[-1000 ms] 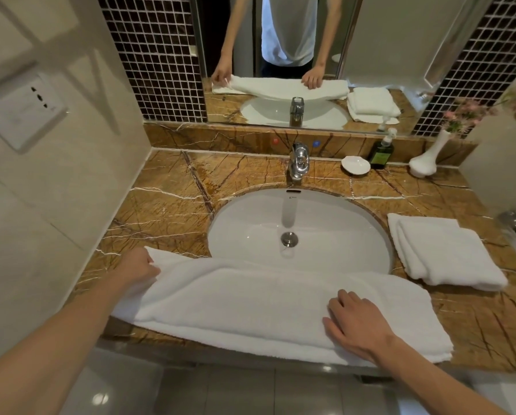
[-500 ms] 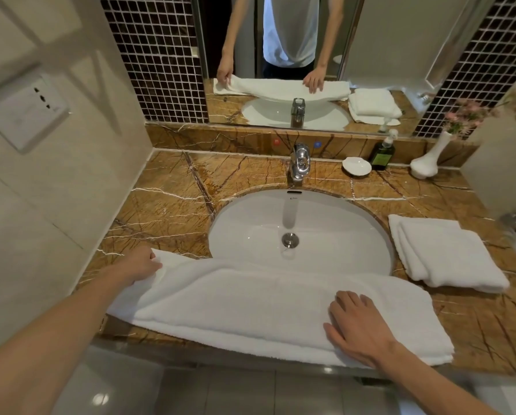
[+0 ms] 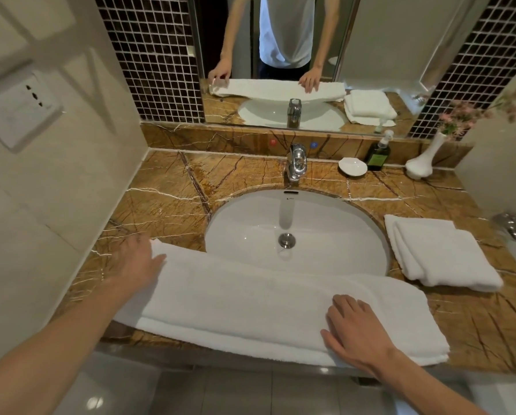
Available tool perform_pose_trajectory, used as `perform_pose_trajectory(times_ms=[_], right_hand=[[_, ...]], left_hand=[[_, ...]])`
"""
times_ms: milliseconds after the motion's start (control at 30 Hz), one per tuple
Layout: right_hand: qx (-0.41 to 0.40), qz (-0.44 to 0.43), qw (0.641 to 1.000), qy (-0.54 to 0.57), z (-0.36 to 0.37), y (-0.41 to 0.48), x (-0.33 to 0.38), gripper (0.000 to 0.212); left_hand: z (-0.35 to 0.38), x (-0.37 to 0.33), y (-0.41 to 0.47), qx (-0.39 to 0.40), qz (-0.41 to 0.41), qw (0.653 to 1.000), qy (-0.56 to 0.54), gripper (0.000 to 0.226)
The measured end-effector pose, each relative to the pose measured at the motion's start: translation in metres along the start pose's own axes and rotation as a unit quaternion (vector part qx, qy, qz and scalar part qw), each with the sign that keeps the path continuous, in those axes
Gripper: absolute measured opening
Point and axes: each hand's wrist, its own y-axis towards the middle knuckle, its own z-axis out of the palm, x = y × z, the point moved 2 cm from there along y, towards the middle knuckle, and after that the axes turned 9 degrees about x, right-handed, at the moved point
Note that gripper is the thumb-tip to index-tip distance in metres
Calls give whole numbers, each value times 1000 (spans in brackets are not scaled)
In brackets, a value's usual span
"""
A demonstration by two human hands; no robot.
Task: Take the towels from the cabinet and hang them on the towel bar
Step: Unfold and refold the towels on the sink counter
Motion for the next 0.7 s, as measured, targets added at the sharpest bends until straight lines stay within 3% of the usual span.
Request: perform_pose_trajectory(times_ms=[33, 100, 167, 233, 433, 500, 533, 700], right_hand=[[1, -2, 1000, -1, -1, 1, 0, 33], [2, -18, 1000, -3, -3, 1, 0, 32], [-8, -59, 998, -6, -7, -1, 3, 29], [-12, -111, 994, -12, -11, -7, 7, 26], [1, -150, 988, -41, -2, -12, 15, 34], [-3, -154, 987, -50, 1, -11, 17, 36], [-5, -159, 986, -54, 2, -11, 17, 35], [-22, -183, 981, -59, 4, -11, 18, 28]], left_hand=[[2, -7, -10, -18, 35, 998, 43, 60], [11, -20, -35, -52, 179, 980, 72, 60], [26, -28, -62, -45, 350, 928, 120, 54], [42, -28, -81, -13, 422, 881, 216, 56], [59, -23, -86, 102, 400, 863, 293, 103], [63, -21, -81, 67, 415, 860, 290, 114], [64, -20, -81, 98, 412, 860, 286, 117], [66, -13, -82, 73, 419, 860, 283, 144]])
